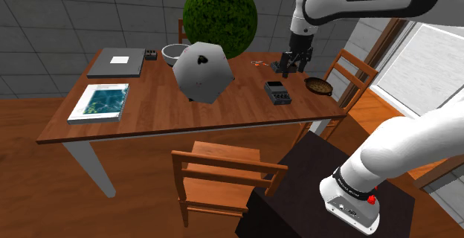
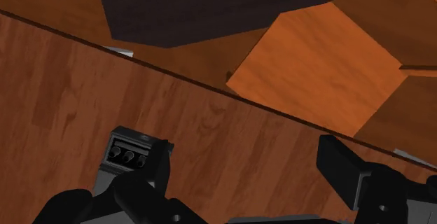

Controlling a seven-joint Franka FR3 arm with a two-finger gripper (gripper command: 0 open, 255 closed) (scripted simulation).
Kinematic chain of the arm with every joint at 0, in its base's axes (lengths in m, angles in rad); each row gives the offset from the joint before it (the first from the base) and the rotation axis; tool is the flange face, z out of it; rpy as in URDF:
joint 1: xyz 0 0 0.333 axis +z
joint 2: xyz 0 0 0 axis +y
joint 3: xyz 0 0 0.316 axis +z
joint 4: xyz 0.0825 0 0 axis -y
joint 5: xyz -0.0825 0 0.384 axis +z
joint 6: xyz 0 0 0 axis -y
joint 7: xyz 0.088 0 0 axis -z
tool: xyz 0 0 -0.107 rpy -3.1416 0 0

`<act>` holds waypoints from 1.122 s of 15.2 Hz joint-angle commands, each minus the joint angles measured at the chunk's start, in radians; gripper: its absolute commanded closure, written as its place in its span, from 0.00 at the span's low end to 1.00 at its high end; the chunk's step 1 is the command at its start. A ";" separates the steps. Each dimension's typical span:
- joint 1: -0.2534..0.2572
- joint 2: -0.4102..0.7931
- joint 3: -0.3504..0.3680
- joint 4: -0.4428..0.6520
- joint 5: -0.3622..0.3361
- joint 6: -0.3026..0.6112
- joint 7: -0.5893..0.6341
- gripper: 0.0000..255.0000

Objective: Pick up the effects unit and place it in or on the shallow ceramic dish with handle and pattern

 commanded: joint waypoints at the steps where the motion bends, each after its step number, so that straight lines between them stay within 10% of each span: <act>1: -0.019 0.069 -0.009 0.024 0.002 0.043 0.036 0.00; 17: -0.145 0.605 -0.119 0.328 0.070 0.257 0.253 0.00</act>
